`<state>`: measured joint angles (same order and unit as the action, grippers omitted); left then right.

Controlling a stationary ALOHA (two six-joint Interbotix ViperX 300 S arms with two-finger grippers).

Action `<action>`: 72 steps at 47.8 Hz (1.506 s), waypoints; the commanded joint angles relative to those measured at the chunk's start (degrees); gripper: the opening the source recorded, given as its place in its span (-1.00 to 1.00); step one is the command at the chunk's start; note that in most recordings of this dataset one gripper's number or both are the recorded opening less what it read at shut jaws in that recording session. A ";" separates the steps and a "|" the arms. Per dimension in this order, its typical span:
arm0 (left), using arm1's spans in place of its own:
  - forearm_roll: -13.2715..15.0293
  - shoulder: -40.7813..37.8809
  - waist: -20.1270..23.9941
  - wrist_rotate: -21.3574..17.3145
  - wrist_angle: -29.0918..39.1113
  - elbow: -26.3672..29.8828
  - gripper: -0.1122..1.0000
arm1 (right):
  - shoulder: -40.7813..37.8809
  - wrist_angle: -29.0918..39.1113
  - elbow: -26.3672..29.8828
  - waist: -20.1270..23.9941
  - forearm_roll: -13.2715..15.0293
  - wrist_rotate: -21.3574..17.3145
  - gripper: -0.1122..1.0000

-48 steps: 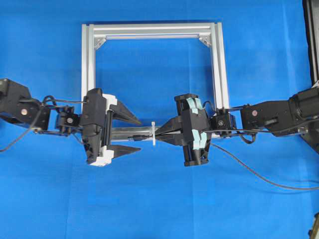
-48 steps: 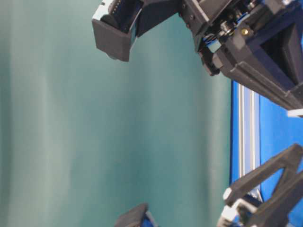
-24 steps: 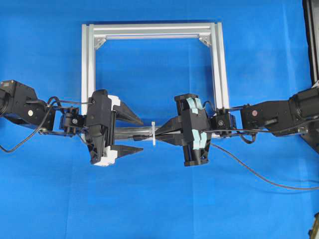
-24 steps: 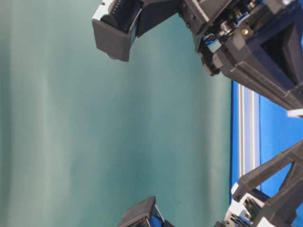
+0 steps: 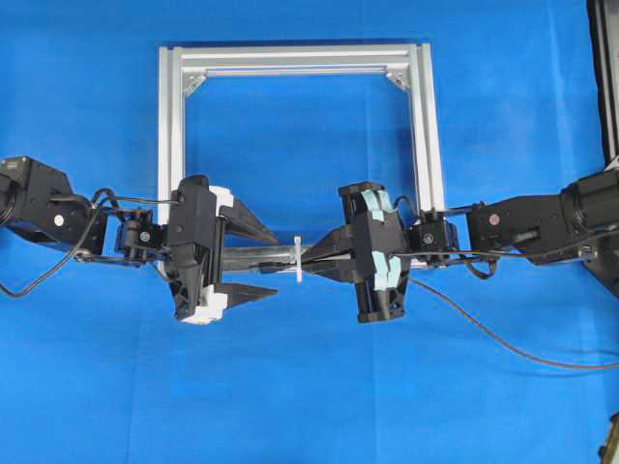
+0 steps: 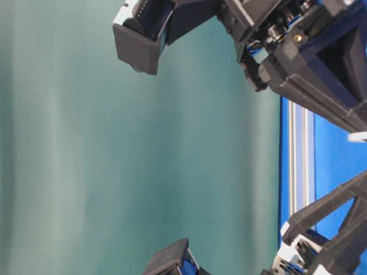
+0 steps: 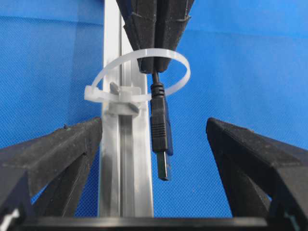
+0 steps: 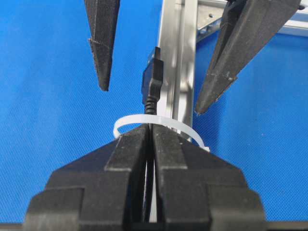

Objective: Insert the wire through the string loop located in the center.

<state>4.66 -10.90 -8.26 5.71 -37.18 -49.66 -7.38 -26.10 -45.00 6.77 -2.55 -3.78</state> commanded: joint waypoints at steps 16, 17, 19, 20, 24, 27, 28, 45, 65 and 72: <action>-0.09 0.70 -0.18 0.00 -0.26 0.79 0.81 | 0.79 -0.18 0.44 -0.09 -0.09 0.00 -0.85; -0.09 0.70 -0.18 0.00 -0.26 0.88 0.81 | 0.70 -0.26 0.44 -0.09 0.00 0.00 -0.85; -0.09 0.70 -0.18 0.00 -0.26 0.88 0.81 | 0.70 -0.26 0.44 -0.09 0.00 0.00 -0.85; -0.09 0.79 -0.18 0.00 -0.26 0.88 0.81 | 0.70 -0.26 0.44 -0.09 -0.09 0.00 -0.85; -0.09 0.70 -0.18 0.00 -0.26 0.79 0.80 | 0.70 -0.26 0.35 -0.09 -0.09 0.00 -0.85; -0.09 0.79 -0.18 0.00 -0.26 0.79 0.75 | 0.70 -0.18 0.44 -0.09 0.00 0.00 -0.85; -0.09 0.88 -0.18 0.00 -0.26 0.79 0.73 | 0.70 -0.26 0.44 -0.09 -0.09 0.00 -0.85; -0.09 1.05 -0.18 -0.53 -0.26 0.62 -0.66 | 0.70 -0.18 0.35 -0.09 0.26 0.18 -0.85; -0.09 1.14 -0.18 -0.53 -0.26 0.35 -0.66 | 0.79 1.49 0.35 -0.09 0.53 0.26 -0.85; -0.09 1.76 -0.18 -0.62 -0.26 0.00 -0.66 | 1.23 1.93 0.35 -0.09 0.44 -0.09 -0.80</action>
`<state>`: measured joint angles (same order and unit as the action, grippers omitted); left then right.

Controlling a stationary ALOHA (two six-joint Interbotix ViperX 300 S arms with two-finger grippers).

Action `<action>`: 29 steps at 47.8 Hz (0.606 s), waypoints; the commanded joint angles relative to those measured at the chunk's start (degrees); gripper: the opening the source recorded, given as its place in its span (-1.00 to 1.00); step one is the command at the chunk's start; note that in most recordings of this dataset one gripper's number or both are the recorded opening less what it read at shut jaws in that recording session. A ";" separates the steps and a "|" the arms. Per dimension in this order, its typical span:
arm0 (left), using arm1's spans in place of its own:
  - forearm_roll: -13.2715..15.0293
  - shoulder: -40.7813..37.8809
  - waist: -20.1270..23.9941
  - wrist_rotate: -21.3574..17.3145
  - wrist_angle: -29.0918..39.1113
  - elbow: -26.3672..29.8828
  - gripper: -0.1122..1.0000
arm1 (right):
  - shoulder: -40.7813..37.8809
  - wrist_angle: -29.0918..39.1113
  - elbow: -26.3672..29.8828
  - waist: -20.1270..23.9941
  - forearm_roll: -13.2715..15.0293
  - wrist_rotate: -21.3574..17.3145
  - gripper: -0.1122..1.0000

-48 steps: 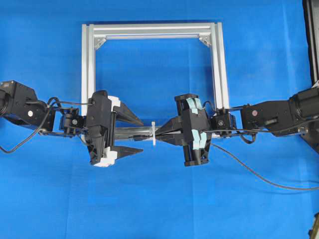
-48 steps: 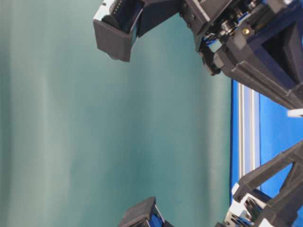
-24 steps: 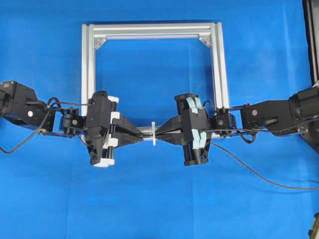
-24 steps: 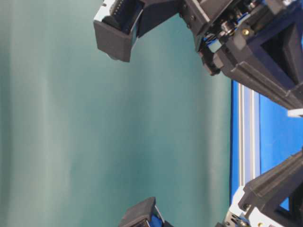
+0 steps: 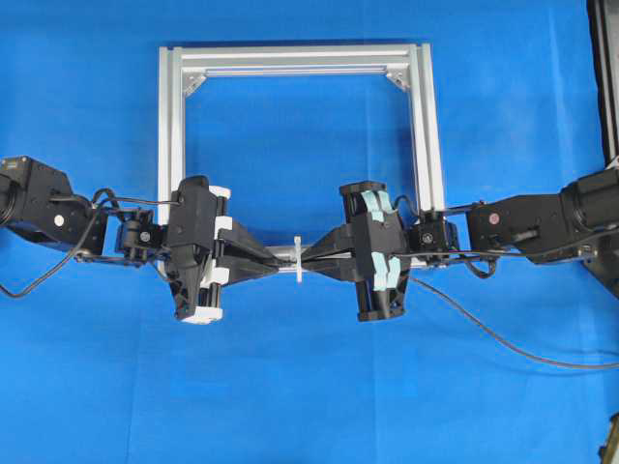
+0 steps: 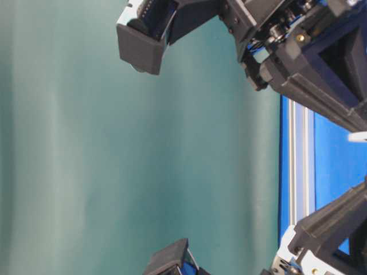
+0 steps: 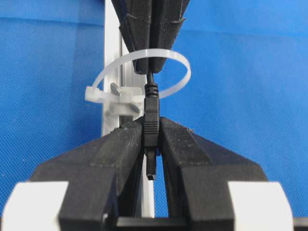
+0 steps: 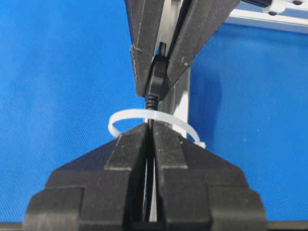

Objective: Insert the wire through the string loop located in the center.
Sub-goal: 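Open the right gripper and pull the cable leftward through the loop with the left gripper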

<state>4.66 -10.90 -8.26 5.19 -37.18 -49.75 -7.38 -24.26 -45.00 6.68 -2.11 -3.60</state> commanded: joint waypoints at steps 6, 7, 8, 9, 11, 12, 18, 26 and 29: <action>-0.09 3.16 -0.18 -0.09 -0.26 -0.79 -0.66 | 1.67 0.26 0.35 0.00 -0.09 -0.35 -0.41; -0.09 3.34 -0.18 -0.09 -0.26 -0.97 -0.66 | 1.76 0.35 0.35 0.00 -0.09 -0.35 -0.32; -0.09 3.52 -0.18 -0.09 -0.26 -1.14 -0.66 | 1.85 0.53 0.44 0.00 -0.09 -0.35 -0.22; -0.09 3.69 -0.18 -0.09 -0.26 -1.32 -0.66 | 2.02 0.62 0.44 0.00 -0.09 -0.35 -0.11; -0.09 3.96 -0.18 -0.09 -0.26 -1.67 -0.66 | 2.20 1.05 0.26 0.00 -0.09 -0.26 0.12; -0.09 4.04 -0.18 -0.09 -0.26 -1.85 -0.66 | 2.29 1.14 0.18 0.00 -0.09 -0.26 0.23; -0.09 4.66 -0.18 0.35 -0.26 -3.69 -0.66 | 4.04 1.67 -1.05 0.00 -0.09 -0.18 0.77; -0.09 6.94 -0.18 0.53 -0.26 -8.26 -0.66 | 6.06 1.41 -3.16 0.00 -0.09 -0.26 0.63; -0.09 8.26 -0.18 0.53 -0.26 -10.02 -0.66 | 6.59 1.41 -3.87 0.00 -0.09 -0.26 0.65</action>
<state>4.66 -5.19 -8.35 5.63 -37.18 -58.71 -2.72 -22.50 -48.69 6.68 -2.11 -3.87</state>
